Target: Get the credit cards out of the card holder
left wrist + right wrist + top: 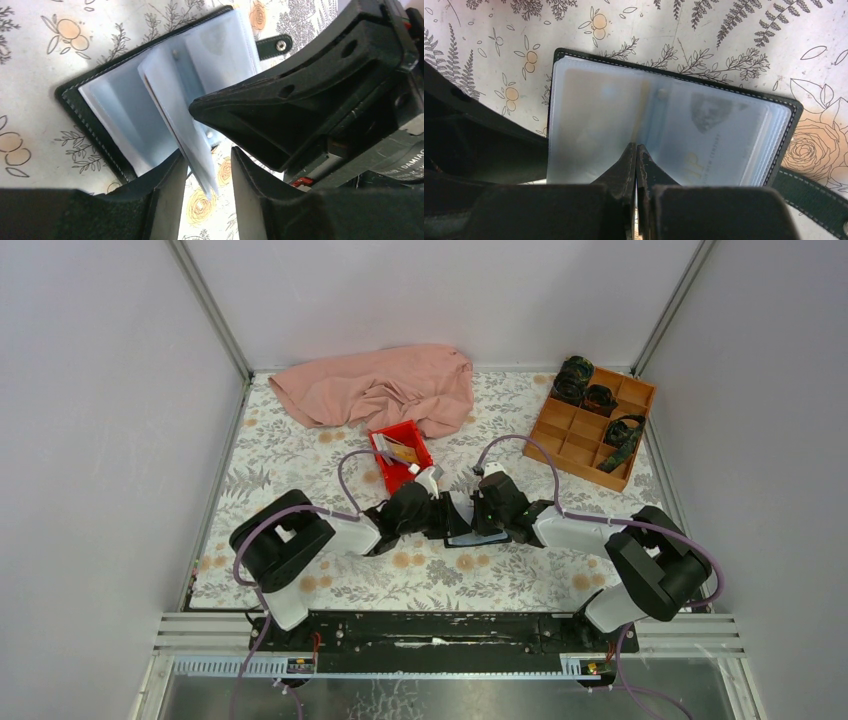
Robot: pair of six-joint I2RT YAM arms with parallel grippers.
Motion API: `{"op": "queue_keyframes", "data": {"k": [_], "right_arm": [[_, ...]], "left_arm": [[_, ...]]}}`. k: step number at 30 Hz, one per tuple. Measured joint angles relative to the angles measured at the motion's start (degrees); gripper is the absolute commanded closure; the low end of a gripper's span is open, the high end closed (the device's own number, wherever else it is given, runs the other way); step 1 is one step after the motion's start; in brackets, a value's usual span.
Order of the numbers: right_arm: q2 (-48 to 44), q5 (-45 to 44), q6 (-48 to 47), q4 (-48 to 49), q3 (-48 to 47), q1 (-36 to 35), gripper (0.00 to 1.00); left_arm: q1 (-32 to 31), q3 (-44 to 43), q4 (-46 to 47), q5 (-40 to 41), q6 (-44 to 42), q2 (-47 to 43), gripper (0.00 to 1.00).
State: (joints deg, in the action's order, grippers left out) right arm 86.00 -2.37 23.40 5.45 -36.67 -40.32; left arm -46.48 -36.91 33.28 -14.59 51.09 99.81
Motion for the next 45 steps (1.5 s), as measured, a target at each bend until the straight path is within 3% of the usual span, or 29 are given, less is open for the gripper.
{"op": "queue_keyframes", "data": {"k": [4,8,17,19,25,29,38,45], "right_arm": [[-0.1,0.0,0.0,0.0,0.2,0.0,1.0],[-1.3,-0.9,-0.2,-0.8,0.9,0.3,1.0],[-4.5,-1.5,-0.2,-3.1,2.3,0.3,0.96],[-5.8,-1.5,0.0,-3.7,2.5,0.3,0.9],[-14.1,-3.0,0.9,-5.6,2.8,0.3,0.57],[-17.9,-4.8,1.1,-6.4,2.8,0.3,0.51],[-17.1,-5.3,2.3,-7.0,2.8,0.3,0.48],[-16.5,-5.5,3.3,-7.0,2.8,0.3,0.74]], "left_arm": [[-0.4,-0.6,0.1,-0.4,0.7,0.1,0.87],[-0.2,-0.9,-0.8,0.2,0.8,0.6,1.0],[-0.4,-2.3,-0.2,-0.1,1.3,2.8,1.0],[-0.5,-2.7,0.0,-0.5,1.3,3.0,1.0],[-1.1,-3.9,-3.8,0.1,0.1,1.9,1.0],[-1.1,-5.7,-12.7,3.3,-3.3,-2.2,1.0],[-2.1,-18.3,-38.2,14.7,-11.1,-6.2,1.0],[-5.0,-25.0,-51.4,22.4,-12.9,-2.9,0.93]]}}
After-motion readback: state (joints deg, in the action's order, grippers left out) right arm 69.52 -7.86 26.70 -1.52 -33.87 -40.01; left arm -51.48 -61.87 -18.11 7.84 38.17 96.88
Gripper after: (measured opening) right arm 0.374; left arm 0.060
